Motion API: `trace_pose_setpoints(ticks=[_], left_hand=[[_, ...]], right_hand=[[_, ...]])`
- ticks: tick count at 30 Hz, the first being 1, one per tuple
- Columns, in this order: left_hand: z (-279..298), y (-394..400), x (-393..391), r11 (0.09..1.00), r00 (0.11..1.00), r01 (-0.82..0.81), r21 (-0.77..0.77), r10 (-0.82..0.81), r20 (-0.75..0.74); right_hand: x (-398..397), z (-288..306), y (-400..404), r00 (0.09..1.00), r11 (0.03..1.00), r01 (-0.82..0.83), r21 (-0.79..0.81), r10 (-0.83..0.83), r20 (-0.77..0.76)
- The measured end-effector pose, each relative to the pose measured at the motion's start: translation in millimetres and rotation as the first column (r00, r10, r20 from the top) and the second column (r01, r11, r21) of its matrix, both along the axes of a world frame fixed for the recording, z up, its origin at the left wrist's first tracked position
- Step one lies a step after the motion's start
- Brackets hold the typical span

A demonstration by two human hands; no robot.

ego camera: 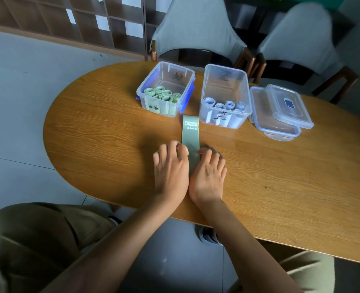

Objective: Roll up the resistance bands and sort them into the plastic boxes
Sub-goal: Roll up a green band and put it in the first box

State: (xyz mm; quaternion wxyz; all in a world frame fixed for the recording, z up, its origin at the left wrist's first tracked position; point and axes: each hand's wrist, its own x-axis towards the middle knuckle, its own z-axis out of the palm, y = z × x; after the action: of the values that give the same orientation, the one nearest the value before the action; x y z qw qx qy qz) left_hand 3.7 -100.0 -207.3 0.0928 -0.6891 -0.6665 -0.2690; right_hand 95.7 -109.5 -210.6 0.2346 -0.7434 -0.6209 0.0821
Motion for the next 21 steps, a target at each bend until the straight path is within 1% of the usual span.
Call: trace_pose_setpoints(ticks=[6,9,10,12,14,16,18,21], left_hand=[[3.0,24.9,3.6,0.999,1.000,-0.024,-0.035,0.024,-0.005],[7.2,34.9,3.0,0.999,1.000,-0.006,-0.054,0.007,0.011],[6.8,38.4,2.2,0.998,0.999,0.007,-0.059,-0.004,0.044],[2.5,44.9,-1.6,0.997,0.979,0.056,-0.052,-0.045,0.199],[-2.6,47.2,-8.3,0.992,0.921,0.121,-0.034,-0.099,0.376],[-4.3,41.8,-14.2,0.986,0.863,0.166,-0.011,-0.140,0.486],[-3.2,29.0,-18.8,0.978,0.826,0.211,0.004,-0.180,0.534],[-1.0,-0.7,-24.6,0.956,0.806,0.294,0.013,-0.255,0.534]], right_hand=[[-1.1,2.4,23.7,0.999,0.999,0.025,0.047,-0.023,-0.031],[-1.3,7.1,33.8,1.000,0.999,0.014,0.035,-0.014,-0.011],[-1.6,8.9,37.5,1.000,1.000,0.012,0.023,-0.012,0.002],[-3.4,11.8,45.8,1.000,1.000,0.015,-0.003,-0.015,0.022],[-5.3,13.4,53.2,0.998,1.000,0.011,-0.015,-0.010,0.059],[-7.4,14.0,59.1,0.994,1.000,0.006,-0.027,-0.003,0.114],[-7.9,14.9,64.2,0.991,0.999,0.017,-0.043,-0.011,0.136],[-7.3,18.7,69.6,0.987,0.997,0.019,-0.078,-0.006,0.160]])
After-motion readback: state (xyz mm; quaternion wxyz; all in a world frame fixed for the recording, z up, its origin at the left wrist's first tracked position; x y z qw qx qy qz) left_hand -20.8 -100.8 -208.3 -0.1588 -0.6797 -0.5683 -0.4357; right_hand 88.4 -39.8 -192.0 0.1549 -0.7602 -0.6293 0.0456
